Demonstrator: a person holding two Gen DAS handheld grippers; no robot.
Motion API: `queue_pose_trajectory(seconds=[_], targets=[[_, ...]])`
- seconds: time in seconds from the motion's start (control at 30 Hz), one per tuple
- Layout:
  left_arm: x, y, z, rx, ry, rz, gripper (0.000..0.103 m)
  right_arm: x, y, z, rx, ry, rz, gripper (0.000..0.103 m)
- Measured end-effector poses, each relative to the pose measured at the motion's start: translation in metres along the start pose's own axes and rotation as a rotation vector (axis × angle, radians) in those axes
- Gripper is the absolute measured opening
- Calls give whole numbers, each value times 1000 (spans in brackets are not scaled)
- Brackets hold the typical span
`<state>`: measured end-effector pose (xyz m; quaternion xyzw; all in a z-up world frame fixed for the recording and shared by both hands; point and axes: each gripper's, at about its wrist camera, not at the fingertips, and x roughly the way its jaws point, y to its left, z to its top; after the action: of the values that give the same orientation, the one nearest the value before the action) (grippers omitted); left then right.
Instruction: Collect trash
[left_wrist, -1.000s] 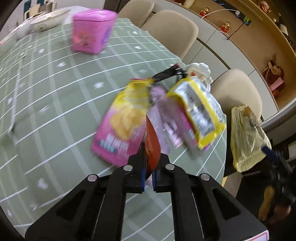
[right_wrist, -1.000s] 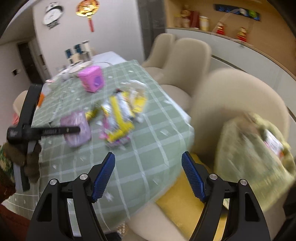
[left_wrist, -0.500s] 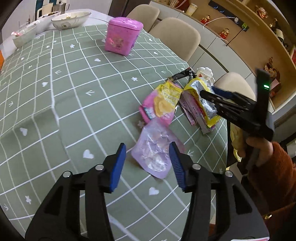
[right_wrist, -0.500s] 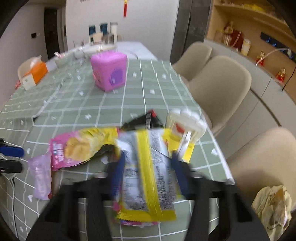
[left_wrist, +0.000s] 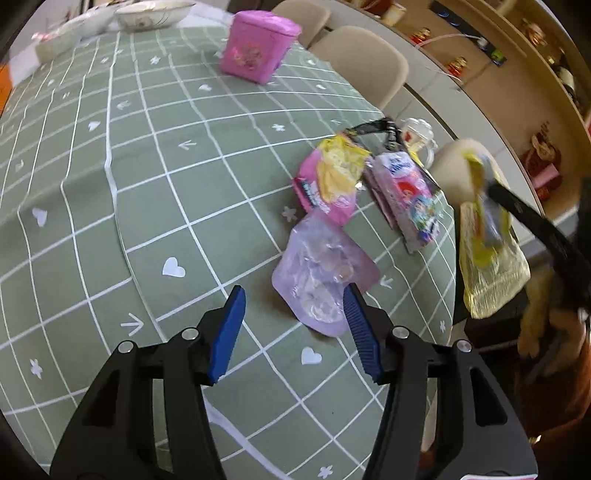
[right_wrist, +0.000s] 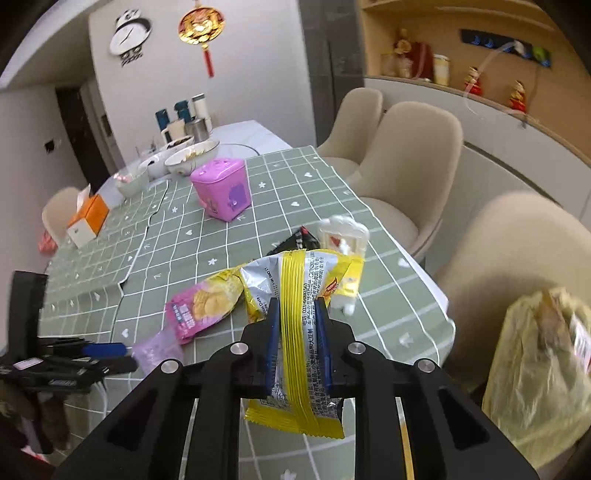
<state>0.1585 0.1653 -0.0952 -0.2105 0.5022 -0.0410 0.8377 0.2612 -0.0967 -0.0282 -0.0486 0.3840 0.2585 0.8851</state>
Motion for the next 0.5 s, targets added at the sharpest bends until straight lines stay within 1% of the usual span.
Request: queue_pose_trajectory(seconds=[0.1,0.13,0.2,0.23,0.27,0.43,0.5], targets=[[10,1,4,-31,5,10,50,-7,-4,-12,19,11,-2,19],[14,-1,6,-37,6,13,45,-9,-5,-15,22,16,-1,19],[20,-2,10,-47,6,18,33,-14,-7,-22,24,23,1,19],[24,-4,12,-55,11,9,14,-16,-8,-25,22,24,0,19],[25,-6,13,-53,14,-2,7,-19,-9,-28,21,25,0,19],[11,-32,16,26,-36,-45,2,-35,-17,-36,25,21,-10,19],[4,-39,18,38,-53,-53,1,-43,-20,-38,27,14,-17,19]])
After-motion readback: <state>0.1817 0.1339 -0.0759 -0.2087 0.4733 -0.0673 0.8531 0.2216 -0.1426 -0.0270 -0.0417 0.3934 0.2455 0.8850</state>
